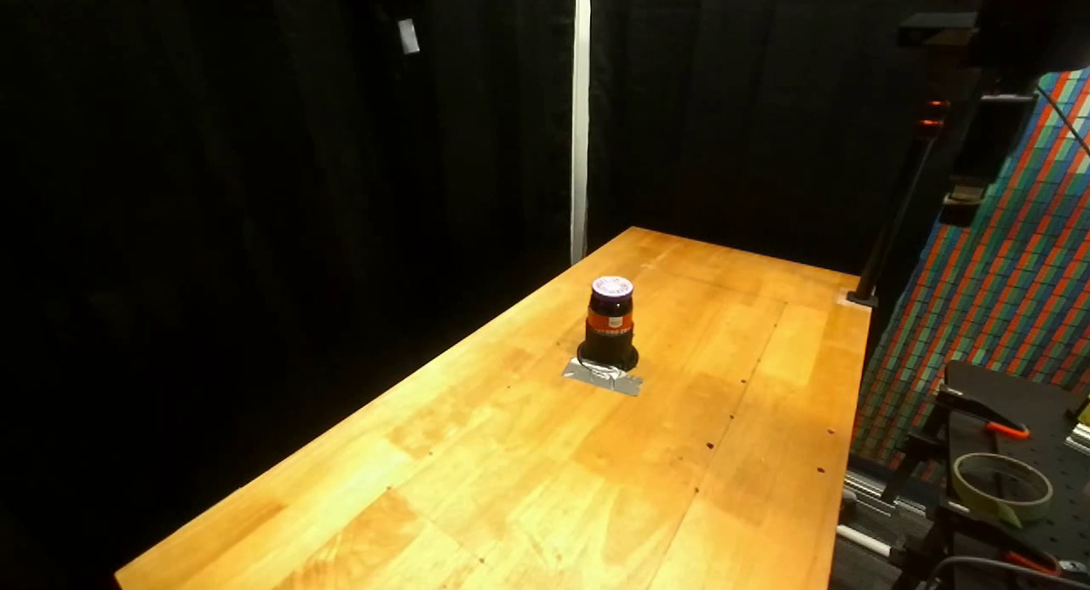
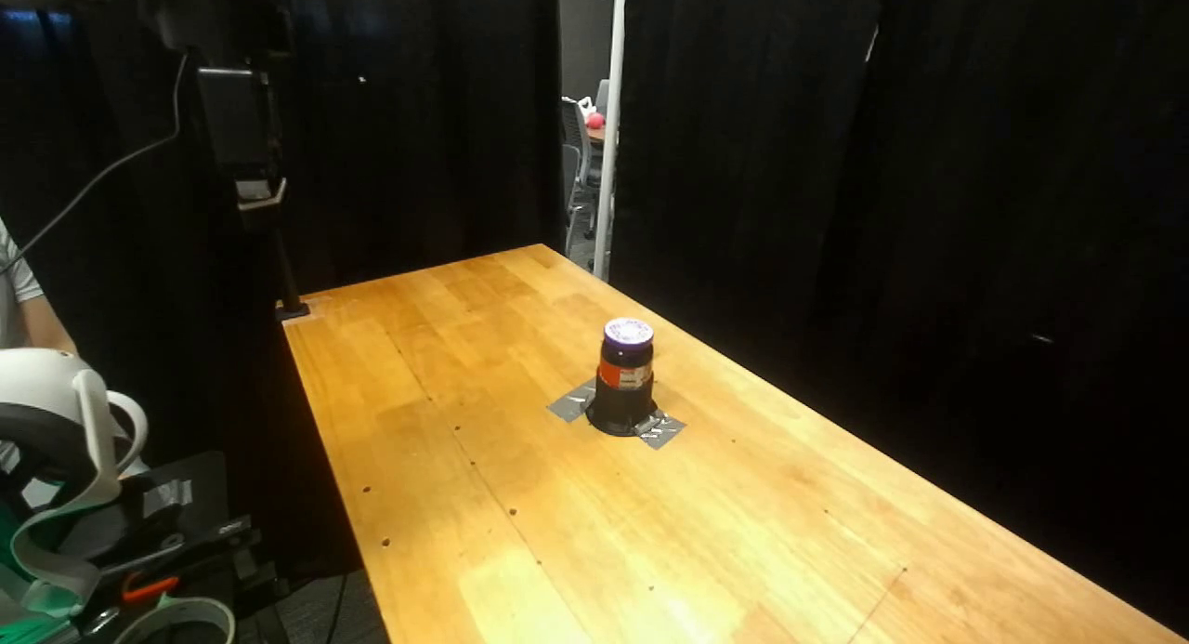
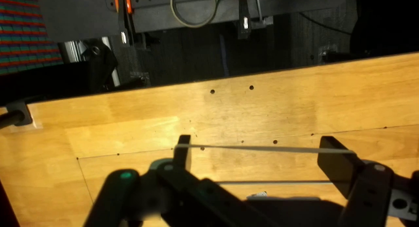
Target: Put a rubber band around the cup
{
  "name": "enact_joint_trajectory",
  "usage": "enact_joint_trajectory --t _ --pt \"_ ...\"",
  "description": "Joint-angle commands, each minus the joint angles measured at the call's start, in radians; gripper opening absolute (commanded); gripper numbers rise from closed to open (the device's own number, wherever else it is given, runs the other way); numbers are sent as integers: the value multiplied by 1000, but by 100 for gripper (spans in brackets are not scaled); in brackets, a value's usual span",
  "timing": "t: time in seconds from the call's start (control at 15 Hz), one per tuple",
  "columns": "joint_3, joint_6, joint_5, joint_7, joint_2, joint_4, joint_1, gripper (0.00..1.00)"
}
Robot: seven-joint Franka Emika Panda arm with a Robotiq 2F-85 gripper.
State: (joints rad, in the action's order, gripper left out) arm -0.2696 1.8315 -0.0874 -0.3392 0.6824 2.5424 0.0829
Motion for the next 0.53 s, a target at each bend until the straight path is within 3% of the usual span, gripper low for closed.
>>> enact_joint_trajectory --t 0.0,0.33,0.4,0.47 --pt "-49 135 46 14 -244 -140 -34 100" --pt "-98 330 198 -21 -548 -319 -80 100" --pt "-97 355 225 -24 -613 -364 -86 100" --pt "-49 369 260 -36 -678 -414 -42 100"
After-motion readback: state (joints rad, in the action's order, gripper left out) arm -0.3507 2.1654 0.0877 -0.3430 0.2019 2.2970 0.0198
